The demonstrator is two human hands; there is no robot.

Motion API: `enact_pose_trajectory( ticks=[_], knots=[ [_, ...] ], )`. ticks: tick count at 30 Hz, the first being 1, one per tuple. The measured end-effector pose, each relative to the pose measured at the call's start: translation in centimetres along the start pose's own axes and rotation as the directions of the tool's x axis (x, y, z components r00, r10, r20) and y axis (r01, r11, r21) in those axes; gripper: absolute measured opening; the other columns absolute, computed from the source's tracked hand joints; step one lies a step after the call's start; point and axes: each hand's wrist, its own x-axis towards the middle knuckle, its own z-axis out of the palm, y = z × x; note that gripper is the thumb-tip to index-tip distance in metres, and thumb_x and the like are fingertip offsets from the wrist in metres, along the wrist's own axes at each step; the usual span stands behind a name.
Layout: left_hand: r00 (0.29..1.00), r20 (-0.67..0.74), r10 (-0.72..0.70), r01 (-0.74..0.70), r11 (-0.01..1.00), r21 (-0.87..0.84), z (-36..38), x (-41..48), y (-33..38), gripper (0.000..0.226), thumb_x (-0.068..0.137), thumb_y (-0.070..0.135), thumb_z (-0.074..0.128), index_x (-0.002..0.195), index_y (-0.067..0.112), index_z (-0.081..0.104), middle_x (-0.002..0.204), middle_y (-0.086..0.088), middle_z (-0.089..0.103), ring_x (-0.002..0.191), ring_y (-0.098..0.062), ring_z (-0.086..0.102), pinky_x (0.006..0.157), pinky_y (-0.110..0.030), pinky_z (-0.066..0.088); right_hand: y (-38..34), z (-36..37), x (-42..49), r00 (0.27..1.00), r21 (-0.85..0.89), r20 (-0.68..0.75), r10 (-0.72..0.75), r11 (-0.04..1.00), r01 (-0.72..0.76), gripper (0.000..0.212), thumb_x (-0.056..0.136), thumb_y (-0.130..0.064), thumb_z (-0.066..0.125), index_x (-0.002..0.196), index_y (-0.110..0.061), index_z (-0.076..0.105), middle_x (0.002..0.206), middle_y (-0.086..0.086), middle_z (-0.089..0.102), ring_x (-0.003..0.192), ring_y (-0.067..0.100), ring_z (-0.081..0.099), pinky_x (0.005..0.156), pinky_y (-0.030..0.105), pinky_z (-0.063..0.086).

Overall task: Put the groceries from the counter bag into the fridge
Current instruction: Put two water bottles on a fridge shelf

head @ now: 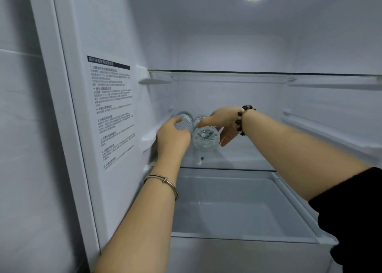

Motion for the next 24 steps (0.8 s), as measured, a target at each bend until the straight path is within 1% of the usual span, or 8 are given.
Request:
enact_pose_trajectory(
  ticks=[3,5,8,9,13,18,21,24],
  knots=[
    [0.999,-0.011,0.036,-0.036,0.998,0.055,-0.2,-0.8,0.6,0.043,0.079,0.006,0.054,0.118,0.021,0.065,0.118,-0.001,0.065,0.107,-0.020,0.059,0.084,-0.021,0.044,1.4,-1.0,-0.7,0.989,0.158,-0.109,0.103,0.984,-0.085,0.043,0.088,-0.026,0.060,0.121,-0.001,0.048,0.120,0.022,0.056,0.070,0.028,0.066,0.058,0.035,0.057],
    [0.998,0.024,0.066,-0.069,0.986,0.149,-0.1,-1.5,1.1,0.044,0.079,0.008,0.054,0.118,0.024,0.064,0.118,-0.001,0.065,0.106,-0.024,0.058,0.087,-0.026,0.047,2.5,-1.8,-1.3,0.975,0.156,-0.184,0.123,0.983,-0.095,0.047,0.091,-0.020,0.056,0.130,0.001,0.041,0.123,0.025,0.054,0.069,0.028,0.066,0.068,0.041,0.058],
    [0.983,0.135,0.125,-0.152,0.965,0.215,0.6,-2.5,1.8,0.041,0.081,0.007,0.053,0.117,0.023,0.065,0.116,-0.003,0.065,0.100,-0.026,0.060,0.073,-0.022,0.042,3.3,-1.5,-2.4,0.986,0.220,-0.131,0.106,0.973,-0.075,0.057,0.089,-0.041,0.059,0.129,-0.004,0.043,0.123,0.022,0.055,0.082,0.029,0.065,0.079,0.043,0.056],
    [0.976,0.164,0.144,-0.179,0.958,0.224,0.9,-2.7,1.9,0.039,0.082,0.006,0.053,0.116,0.021,0.065,0.116,-0.003,0.066,0.099,-0.025,0.060,0.070,-0.019,0.039,3.4,-1.1,-2.4,0.987,0.170,-0.124,0.101,0.982,-0.079,0.060,0.085,-0.049,0.061,0.124,-0.005,0.048,0.121,0.018,0.057,0.087,0.029,0.065,0.082,0.042,0.055],
    [0.972,0.191,0.136,-0.182,0.952,0.246,1.4,-2.8,2.0,0.039,0.085,0.004,0.052,0.121,0.016,0.063,0.131,-0.003,0.058,0.113,-0.021,0.056,0.079,-0.015,0.036,3.5,-0.1,-2.5,0.980,0.057,-0.178,0.087,0.995,-0.078,0.066,0.070,-0.057,0.070,0.112,-0.010,0.051,0.116,0.012,0.058,0.090,0.029,0.067,0.082,0.044,0.056],
    [0.984,0.098,0.149,-0.170,0.946,0.277,0.7,-2.8,1.4,0.039,0.089,0.007,0.046,0.124,0.013,0.060,0.130,-0.008,0.059,0.117,-0.028,0.053,0.093,-0.030,0.042,3.9,1.1,-3.0,0.950,0.095,-0.307,-0.065,0.991,0.098,0.059,0.083,-0.043,0.065,0.128,-0.010,0.048,0.106,0.005,0.056,0.091,0.022,0.060,0.072,0.036,0.057],
    [0.977,0.037,0.211,-0.212,0.928,0.305,0.2,-2.5,0.9,0.041,0.087,0.002,0.046,0.124,0.011,0.060,0.129,-0.009,0.059,0.118,-0.029,0.052,0.096,-0.032,0.039,3.9,2.2,-3.0,0.944,0.205,-0.310,-0.115,0.961,0.184,0.068,0.084,-0.042,0.065,0.139,-0.011,0.040,0.120,0.006,0.056,0.103,0.022,0.060,0.082,0.037,0.056],
    [0.976,-0.005,0.216,-0.205,0.933,0.295,-0.3,-2.5,0.6,0.040,0.087,-0.002,0.045,0.123,0.008,0.060,0.128,-0.011,0.060,0.118,-0.030,0.053,0.096,-0.030,0.038,3.2,3.1,-3.0,0.930,0.138,-0.298,-0.217,0.954,0.266,0.064,0.086,-0.038,0.064,0.140,-0.013,0.041,0.126,0.005,0.055,0.110,0.019,0.056,0.096,0.037,0.049]
  ],
)
